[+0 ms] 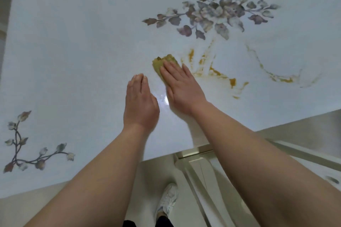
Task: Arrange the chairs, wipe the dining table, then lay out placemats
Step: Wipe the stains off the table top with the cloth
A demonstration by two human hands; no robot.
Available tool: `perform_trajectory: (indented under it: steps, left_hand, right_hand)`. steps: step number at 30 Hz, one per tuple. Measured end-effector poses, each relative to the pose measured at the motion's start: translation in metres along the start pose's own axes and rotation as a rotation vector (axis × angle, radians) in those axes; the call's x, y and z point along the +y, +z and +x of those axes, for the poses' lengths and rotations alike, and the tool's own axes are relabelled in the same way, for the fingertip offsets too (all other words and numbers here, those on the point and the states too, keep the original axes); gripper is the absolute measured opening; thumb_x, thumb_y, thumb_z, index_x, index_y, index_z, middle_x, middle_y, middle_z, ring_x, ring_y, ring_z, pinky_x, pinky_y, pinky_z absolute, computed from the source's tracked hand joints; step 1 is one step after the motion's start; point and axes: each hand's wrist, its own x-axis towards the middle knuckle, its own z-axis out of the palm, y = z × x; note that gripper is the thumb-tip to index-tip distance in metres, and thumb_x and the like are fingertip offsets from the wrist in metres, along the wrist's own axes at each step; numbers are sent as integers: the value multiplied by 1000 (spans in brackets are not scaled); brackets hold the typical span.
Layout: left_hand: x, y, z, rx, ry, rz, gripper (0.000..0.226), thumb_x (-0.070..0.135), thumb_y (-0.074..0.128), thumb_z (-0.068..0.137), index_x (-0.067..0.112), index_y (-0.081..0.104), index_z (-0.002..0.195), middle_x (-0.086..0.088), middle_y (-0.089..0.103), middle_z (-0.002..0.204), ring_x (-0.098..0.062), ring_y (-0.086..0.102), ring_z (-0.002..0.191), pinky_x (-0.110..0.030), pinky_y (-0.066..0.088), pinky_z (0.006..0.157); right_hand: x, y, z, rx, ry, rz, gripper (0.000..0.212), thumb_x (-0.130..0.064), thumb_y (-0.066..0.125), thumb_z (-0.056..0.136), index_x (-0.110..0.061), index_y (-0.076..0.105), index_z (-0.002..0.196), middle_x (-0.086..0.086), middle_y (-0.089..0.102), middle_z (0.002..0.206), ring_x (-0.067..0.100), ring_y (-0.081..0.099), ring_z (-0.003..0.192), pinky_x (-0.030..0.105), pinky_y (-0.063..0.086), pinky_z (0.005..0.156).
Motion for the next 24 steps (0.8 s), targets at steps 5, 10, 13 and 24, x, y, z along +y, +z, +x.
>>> perform_trajectory:
  steps: [5,10,13,24]
  left_hand:
    - [-1,3,0,-4,-13,-3,51,2,37,92,-5,33,142,-18,31,148,-30,23,139,-42,18,117]
    - [1,2,0,-11,1,5,52,1,36,91,-6,31,142,-19,29,149,-31,21,139,-42,17,117]
    - [1,2,1,-9,10,15,53,0,37,90,-7,30,142,-19,28,148,-31,20,139,-42,13,118]
    - [-1,2,2,0,20,8,51,-2,39,89,-9,34,139,-21,33,145,-35,25,137,-43,15,118]
  right_hand:
    - [54,-12,4,100,287,-17,57,-18,28,98,-14,12,153,2,8,161,14,1,147,35,-7,119]
    - [76,-16,-30,183,517,-24,59,-14,29,96,-9,11,152,6,9,160,18,1,147,37,-4,120]
    - [43,-9,-42,199,571,-12,64,-14,33,94,-9,8,153,9,5,160,21,-2,147,38,-2,120]
    - [14,-3,-57,80,248,21,62,-23,29,93,-12,16,152,3,10,160,14,2,147,35,-7,118]
